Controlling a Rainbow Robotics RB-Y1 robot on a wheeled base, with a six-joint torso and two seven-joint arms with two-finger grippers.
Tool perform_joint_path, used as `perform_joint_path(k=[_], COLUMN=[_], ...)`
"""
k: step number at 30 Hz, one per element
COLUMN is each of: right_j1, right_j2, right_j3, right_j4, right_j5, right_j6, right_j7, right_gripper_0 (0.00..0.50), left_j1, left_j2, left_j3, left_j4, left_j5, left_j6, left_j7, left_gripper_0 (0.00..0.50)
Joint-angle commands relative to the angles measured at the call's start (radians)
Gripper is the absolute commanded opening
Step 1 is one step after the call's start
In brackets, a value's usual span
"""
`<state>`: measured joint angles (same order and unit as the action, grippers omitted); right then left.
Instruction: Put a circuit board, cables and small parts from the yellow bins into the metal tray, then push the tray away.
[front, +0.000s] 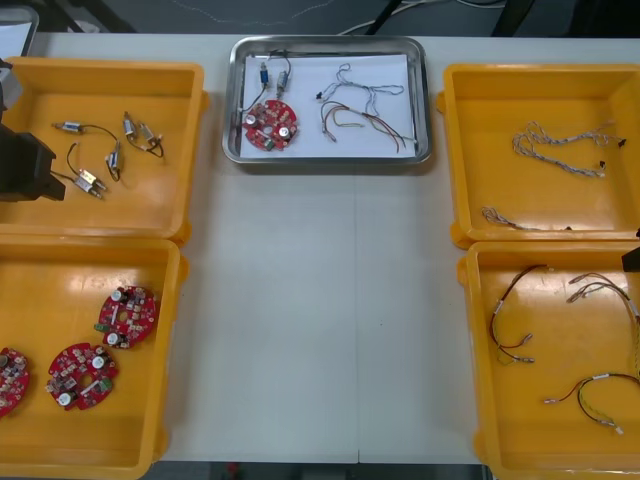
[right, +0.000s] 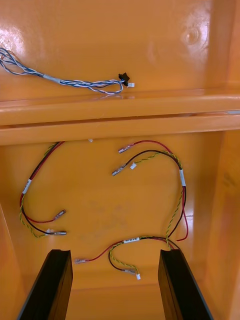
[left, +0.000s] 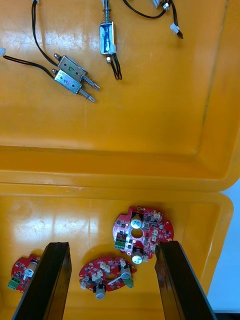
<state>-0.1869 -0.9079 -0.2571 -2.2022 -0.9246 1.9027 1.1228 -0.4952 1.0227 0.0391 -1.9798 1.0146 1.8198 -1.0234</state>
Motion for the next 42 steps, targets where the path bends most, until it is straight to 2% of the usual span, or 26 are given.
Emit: perform_joint_path(k=[1,42], right_j1=[0.014,0.014], right_j2=[0.006,0.006], right_j3=[-0.036,-0.036], right_j4=[-0.028,-0.028], right_j5=[0.009,0.009], right_j6=[-0.008,-0.008], right_j7=[0.025,0.025], right_gripper_0=[0.500,0.500], left_j1=[0.006,0.006], left_j2=[0.042,0.042], left_j3=[0.024,0.024], left_j4=[-0.008,-0.008], left_j5=[-0.008,-0.008], left_j6=[0.007,0.007], left_j7=[-0.083,-0.083], left_gripper_0=[0.500,0.500])
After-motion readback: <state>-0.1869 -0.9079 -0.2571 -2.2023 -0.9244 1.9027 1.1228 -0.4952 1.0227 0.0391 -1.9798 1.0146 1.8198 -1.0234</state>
